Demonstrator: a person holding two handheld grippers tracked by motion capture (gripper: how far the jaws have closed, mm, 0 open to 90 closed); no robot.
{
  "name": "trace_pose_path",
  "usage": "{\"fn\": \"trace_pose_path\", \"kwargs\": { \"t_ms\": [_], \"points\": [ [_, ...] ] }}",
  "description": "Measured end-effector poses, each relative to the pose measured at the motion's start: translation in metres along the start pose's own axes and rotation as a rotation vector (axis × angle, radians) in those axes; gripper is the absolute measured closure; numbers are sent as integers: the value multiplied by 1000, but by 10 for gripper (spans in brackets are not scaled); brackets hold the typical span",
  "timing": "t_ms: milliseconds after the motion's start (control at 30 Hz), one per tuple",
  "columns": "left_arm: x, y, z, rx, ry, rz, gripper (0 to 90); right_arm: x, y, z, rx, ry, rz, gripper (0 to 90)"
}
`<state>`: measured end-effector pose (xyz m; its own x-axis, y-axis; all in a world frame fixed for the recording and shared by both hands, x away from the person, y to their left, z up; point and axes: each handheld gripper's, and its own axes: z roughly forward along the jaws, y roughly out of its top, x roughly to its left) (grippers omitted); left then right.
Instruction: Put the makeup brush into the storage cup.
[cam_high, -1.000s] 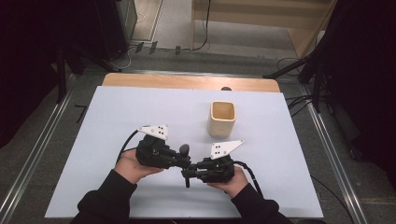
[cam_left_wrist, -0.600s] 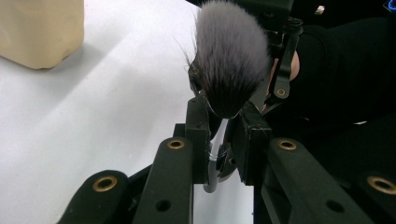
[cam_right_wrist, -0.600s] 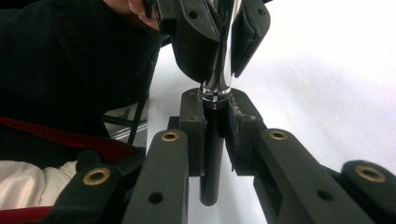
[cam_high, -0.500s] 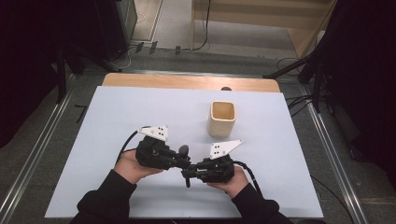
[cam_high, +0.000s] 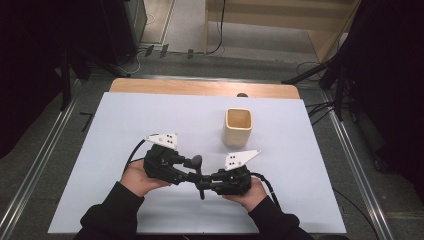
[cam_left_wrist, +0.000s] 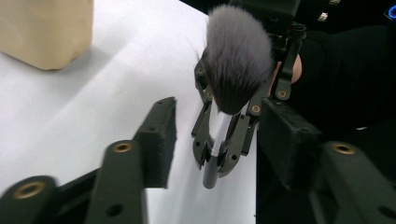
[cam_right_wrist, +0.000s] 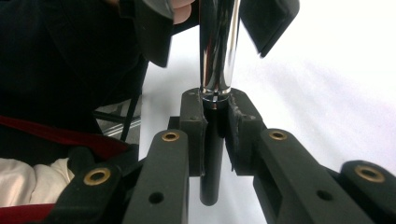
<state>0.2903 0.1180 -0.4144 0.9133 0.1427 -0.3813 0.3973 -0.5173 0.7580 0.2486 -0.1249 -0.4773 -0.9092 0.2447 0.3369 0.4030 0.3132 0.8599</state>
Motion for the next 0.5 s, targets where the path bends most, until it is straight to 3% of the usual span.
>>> {"fn": "trace_pose_path", "kwargs": {
  "t_ms": [167,233,333,500],
  "points": [
    [1,-2,-3,-15,-4,3,361,-2,0,-3,-3,-18,3,794],
    [1,-3,-3,-20,4,-1,345,-2,0,-3,0,-27,0,794],
    [1,-5,-4,-15,32,27,324,-2,0,-4,-1,-33,-4,794],
    [2,-8,-5,-3,50,25,303,-2,1,-6,-1,-54,-11,794]
  ]
}}
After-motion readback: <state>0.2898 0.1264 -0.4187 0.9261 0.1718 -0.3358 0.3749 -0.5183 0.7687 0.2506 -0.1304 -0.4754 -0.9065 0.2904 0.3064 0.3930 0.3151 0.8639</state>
